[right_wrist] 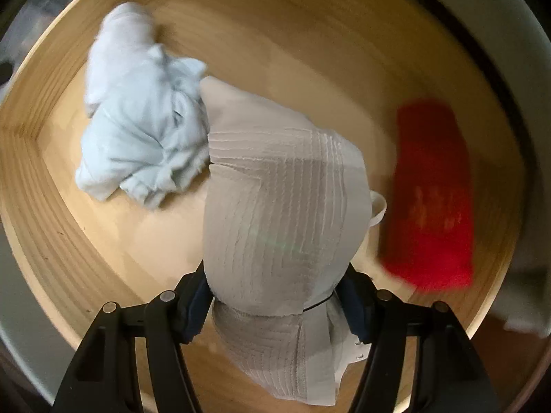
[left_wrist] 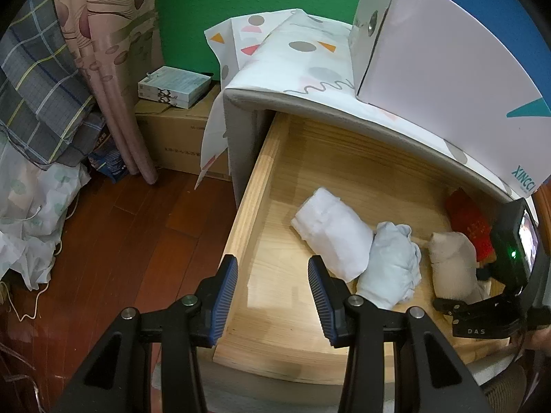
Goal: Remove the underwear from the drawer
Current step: 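Lift the beige bra up from the drawer with the right gripper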
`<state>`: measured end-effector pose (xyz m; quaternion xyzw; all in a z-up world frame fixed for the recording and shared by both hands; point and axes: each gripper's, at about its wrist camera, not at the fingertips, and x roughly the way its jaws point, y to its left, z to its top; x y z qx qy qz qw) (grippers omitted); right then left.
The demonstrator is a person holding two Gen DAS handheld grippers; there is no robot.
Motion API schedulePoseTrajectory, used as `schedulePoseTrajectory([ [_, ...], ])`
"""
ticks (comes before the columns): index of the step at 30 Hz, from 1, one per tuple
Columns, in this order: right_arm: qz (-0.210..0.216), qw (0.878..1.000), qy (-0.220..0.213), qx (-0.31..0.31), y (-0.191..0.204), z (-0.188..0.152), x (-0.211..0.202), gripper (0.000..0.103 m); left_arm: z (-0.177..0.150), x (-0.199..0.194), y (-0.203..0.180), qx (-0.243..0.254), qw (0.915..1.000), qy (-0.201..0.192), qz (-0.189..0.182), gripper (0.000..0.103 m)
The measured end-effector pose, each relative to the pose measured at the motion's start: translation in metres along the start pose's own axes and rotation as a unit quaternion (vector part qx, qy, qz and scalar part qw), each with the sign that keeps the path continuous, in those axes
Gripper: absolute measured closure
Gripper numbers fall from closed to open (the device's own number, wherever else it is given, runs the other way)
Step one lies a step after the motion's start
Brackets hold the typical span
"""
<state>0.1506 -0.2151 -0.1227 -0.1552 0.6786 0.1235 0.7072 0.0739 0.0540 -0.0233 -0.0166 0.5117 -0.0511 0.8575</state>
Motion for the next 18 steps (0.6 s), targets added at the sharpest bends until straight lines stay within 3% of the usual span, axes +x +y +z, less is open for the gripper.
schedulePoseTrajectory([
  [3,0.014,0.999,0.019,0.047,-0.016,-0.005,0.002,0.042,0.000,0.000,-0.003,0.006,1.0000,0.001,0.000,0.060],
  [10,0.003,0.990,0.044,0.133,-0.046,-0.016,0.007,0.042,-0.001,0.005,-0.012,0.027,0.9994,0.018,-0.014,0.060],
  [18,0.001,0.978,0.051,0.202,-0.074,-0.024,0.008,0.043,-0.009,0.018,-0.040,0.111,0.9906,0.071,-0.035,0.059],
])
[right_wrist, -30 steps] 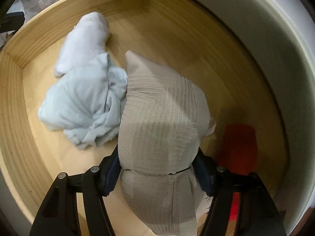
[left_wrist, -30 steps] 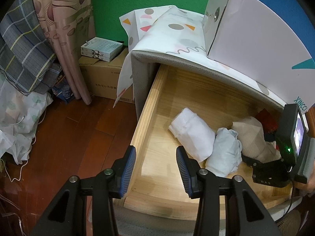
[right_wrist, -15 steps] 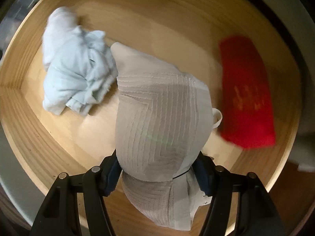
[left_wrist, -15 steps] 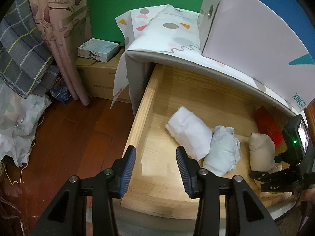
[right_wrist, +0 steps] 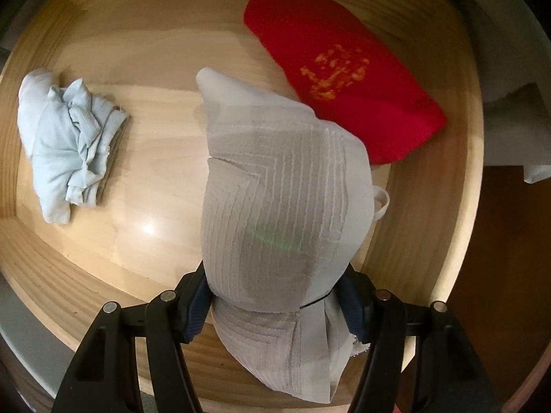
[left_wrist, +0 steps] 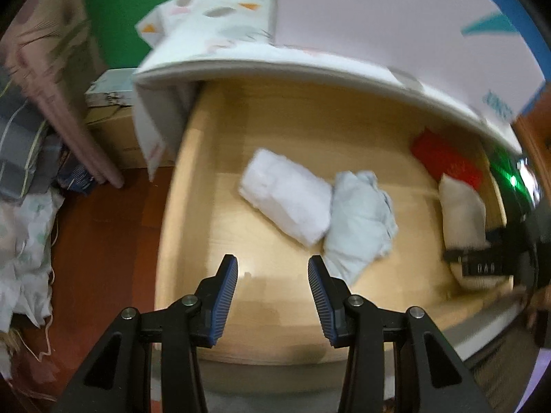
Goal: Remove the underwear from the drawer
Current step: 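Lift the beige bra up from the drawer with the right gripper, then grasp the crumpled pale blue underwear with the left gripper while the right holds the bra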
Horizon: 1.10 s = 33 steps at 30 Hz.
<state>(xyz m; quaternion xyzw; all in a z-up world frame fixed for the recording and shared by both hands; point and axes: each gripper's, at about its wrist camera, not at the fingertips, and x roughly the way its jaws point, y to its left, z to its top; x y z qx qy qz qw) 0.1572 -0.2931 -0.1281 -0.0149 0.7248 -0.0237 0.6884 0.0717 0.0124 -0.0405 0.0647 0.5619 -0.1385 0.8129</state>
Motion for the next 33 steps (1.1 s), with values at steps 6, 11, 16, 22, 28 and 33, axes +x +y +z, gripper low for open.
schedulePoseTrajectory([
  [6,-0.008,1.000,-0.004,0.009,0.003,-0.011,0.003,0.042,0.000,0.020,-0.027,0.041,0.9966,0.060,-0.038,0.059],
  [11,0.001,1.000,-0.012,0.012,0.010,-0.027,0.008,0.042,0.009,0.033,-0.042,0.017,0.9933,0.086,-0.076,0.060],
  [16,-0.002,1.000,-0.011,0.009,0.015,-0.042,-0.005,0.041,0.032,0.043,-0.056,0.002,0.9927,0.091,-0.080,0.060],
  [22,-0.002,1.000,-0.011,0.008,0.021,-0.044,-0.004,0.041,0.050,0.068,-0.066,-0.009,0.9885,0.130,-0.077,0.059],
  [28,-0.002,1.000,-0.011,0.008,0.028,-0.043,0.004,0.040,0.063,0.080,-0.066,-0.028,0.9888,0.136,-0.056,0.051],
  [33,-0.002,1.000,-0.010,0.007,0.031,-0.044,0.006,0.040,0.067,0.082,-0.070,-0.020,0.9900,0.132,-0.044,0.044],
])
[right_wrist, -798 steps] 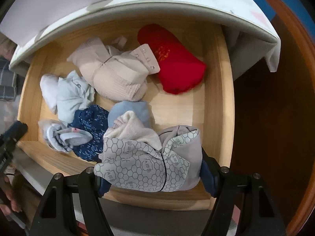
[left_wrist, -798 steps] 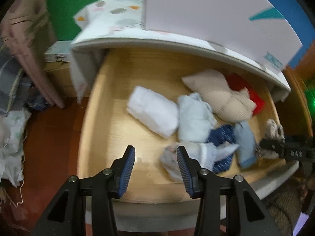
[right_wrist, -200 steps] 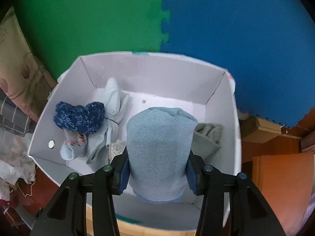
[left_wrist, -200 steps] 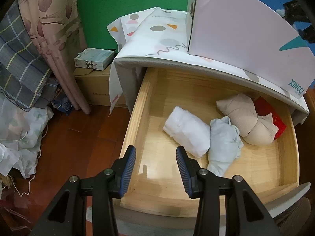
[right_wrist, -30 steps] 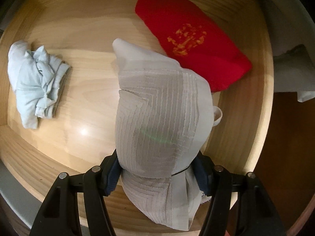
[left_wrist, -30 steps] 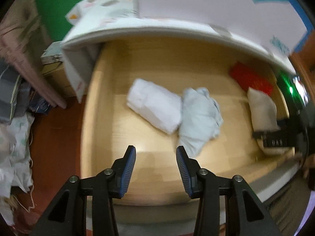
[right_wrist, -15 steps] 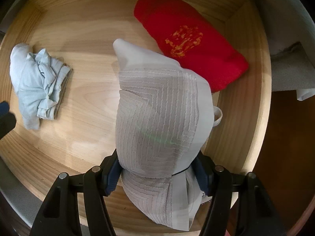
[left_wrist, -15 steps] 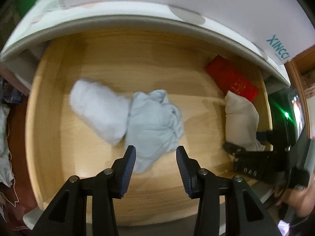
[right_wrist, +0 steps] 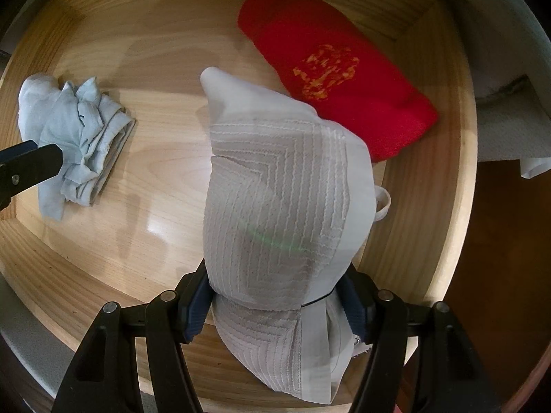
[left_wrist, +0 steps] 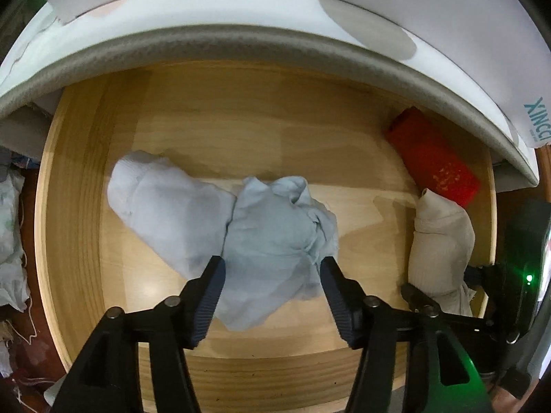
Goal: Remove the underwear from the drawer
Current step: 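Grasp the crumpled pale blue underwear with the left gripper while the right holds the bra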
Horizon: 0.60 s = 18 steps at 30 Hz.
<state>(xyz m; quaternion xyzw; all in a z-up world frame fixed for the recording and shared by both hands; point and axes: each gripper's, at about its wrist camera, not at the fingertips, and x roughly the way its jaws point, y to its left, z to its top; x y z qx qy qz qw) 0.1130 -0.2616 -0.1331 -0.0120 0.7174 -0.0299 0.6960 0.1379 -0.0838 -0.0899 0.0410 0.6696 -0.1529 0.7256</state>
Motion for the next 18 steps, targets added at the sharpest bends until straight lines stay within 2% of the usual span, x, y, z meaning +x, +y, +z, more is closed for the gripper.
schedulePoseTrajectory([
  [4,0.001,1.000,-0.001,0.000,0.001,-0.001,0.000,0.039,0.003,0.010,-0.009,0.006,0.9999,0.005,0.008,0.040],
  [9,0.002,1.000,-0.002,0.001,0.002,-0.002,0.001,0.039,0.013,0.022,-0.026,0.030,0.9988,0.008,0.038,0.037],
  [18,0.003,1.000,-0.002,0.001,0.004,-0.004,0.002,0.039,0.028,0.044,-0.040,0.030,0.9979,0.034,0.046,0.035],
])
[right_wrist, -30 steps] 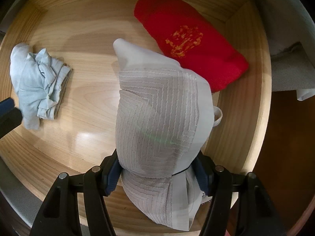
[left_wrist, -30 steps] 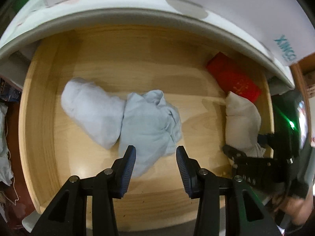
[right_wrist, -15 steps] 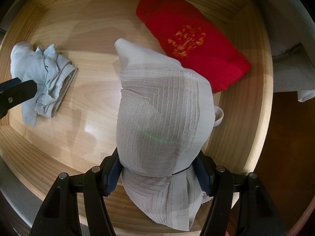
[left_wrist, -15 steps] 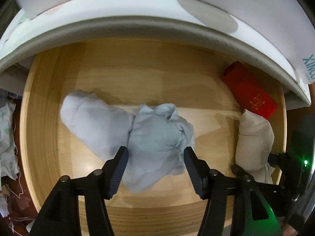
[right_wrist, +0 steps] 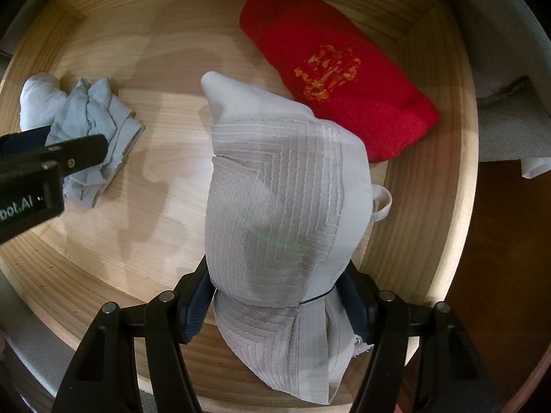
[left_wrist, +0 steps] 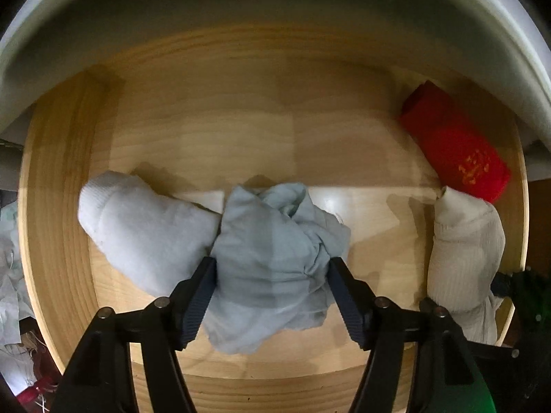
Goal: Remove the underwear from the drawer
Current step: 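Grasp the crumpled pale blue underwear with the left gripper while the right holds the bra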
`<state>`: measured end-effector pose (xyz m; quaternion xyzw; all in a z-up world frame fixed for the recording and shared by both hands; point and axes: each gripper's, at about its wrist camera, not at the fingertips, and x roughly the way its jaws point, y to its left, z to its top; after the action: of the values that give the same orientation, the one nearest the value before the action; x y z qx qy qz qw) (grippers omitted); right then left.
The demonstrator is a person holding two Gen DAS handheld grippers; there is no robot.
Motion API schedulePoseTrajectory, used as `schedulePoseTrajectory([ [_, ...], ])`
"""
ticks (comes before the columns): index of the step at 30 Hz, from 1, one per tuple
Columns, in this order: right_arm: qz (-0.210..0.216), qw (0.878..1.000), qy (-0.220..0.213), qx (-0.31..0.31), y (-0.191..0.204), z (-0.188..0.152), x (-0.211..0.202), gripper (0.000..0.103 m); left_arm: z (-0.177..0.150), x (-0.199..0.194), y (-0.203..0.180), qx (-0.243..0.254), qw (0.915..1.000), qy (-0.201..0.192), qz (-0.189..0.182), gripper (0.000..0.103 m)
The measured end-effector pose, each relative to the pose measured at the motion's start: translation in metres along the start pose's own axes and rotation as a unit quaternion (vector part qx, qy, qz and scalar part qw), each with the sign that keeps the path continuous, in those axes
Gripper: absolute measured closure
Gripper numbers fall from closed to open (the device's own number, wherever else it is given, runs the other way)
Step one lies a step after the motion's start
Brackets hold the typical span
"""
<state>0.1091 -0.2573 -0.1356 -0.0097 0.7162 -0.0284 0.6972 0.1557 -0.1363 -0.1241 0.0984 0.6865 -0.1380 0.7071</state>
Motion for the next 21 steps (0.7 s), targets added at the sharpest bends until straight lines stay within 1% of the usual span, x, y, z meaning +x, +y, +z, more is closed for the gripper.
schedulePoseTrajectory([
  [1,0.000,1.000,0.000,0.000,0.000,0.000,0.000,0.039,0.001,0.003,0.000,-0.002,0.9999,0.010,-0.004,0.035],
  [5,0.001,1.000,-0.001,0.001,0.002,-0.001,0.000,0.039,-0.003,0.008,-0.001,0.004,0.9995,0.029,-0.013,0.034],
  [9,0.001,1.000,-0.001,0.001,0.004,-0.003,0.000,0.038,-0.006,0.010,0.000,-0.001,0.9995,0.026,-0.018,0.034],
  [12,0.001,1.000,-0.001,0.001,0.005,-0.004,0.000,0.038,-0.010,0.012,-0.001,0.005,0.9992,0.034,-0.022,0.035],
  [14,0.002,1.000,-0.002,0.001,0.005,-0.004,0.001,0.038,-0.012,0.012,-0.001,0.006,0.9992,0.034,-0.020,0.038],
  [16,0.002,1.000,-0.002,0.001,0.007,-0.005,0.001,0.038,-0.014,0.009,0.003,0.008,0.9994,0.028,-0.018,0.044],
  [17,0.002,1.000,-0.001,0.001,0.006,-0.004,0.001,0.038,-0.015,0.006,0.006,0.006,0.9994,0.028,-0.021,0.046],
  [19,0.001,1.000,-0.001,0.000,0.007,-0.004,0.001,0.038,-0.028,0.005,0.007,0.002,0.9992,0.028,-0.028,0.052],
  [21,0.001,1.000,-0.001,0.000,0.006,-0.004,0.001,0.038,-0.028,-0.003,0.013,-0.005,0.9990,0.026,-0.037,0.057],
])
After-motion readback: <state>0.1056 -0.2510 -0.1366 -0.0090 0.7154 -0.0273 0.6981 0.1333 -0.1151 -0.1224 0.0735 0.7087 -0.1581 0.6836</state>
